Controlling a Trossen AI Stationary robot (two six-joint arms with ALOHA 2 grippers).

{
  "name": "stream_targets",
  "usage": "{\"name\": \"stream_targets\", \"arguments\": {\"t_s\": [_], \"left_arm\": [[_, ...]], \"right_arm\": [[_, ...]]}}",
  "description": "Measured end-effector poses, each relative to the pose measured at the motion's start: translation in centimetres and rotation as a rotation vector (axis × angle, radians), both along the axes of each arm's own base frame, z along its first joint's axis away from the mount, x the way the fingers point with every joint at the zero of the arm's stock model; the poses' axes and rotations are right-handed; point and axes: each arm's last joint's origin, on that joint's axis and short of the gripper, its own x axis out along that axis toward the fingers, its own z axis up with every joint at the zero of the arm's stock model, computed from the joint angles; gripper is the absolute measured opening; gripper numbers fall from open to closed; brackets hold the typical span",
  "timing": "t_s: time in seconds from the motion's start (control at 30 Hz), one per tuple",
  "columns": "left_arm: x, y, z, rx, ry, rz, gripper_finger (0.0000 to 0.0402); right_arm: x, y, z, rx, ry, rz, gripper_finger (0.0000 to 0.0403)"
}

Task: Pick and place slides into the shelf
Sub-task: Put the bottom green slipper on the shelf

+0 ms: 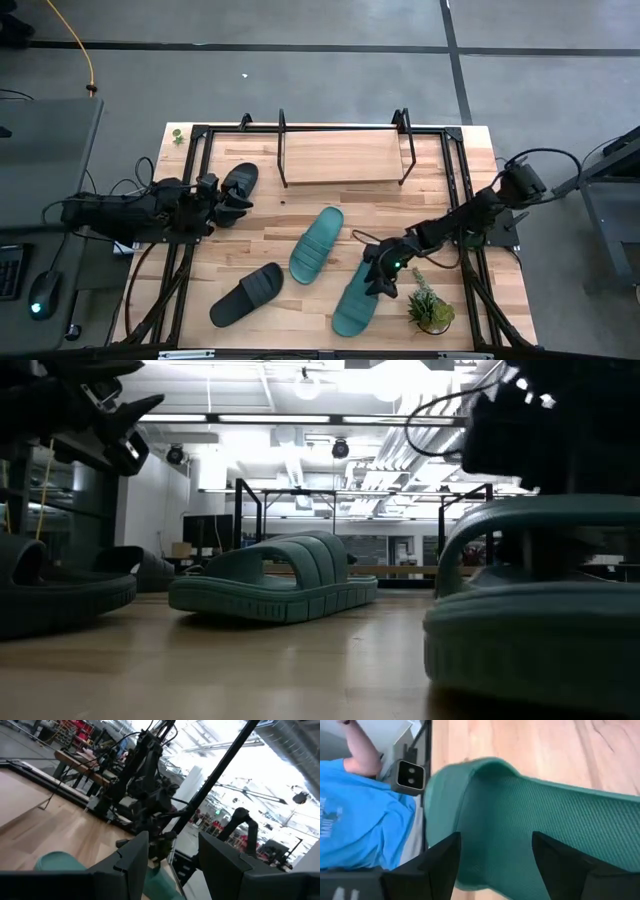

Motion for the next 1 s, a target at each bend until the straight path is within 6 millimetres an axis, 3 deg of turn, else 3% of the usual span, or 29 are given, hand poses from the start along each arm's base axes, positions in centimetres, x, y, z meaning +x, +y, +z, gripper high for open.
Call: {"name": "stream_targets", "arguments": {"t_s": [0.33, 1.0], "left_arm": [[1.5, 0.3, 0.2, 0.009, 0.123, 0.016, 0.0156], [3.3, 0.7, 0.4, 0.039, 0.213, 0.059, 0.0156]], "right_arm": [[1.3, -1.2, 0.7, -0.127, 0.013, -0.058, 0.0235], [2.5, -2.3, 1.9, 0.03, -0.071, -0.024, 0.0235]]}}
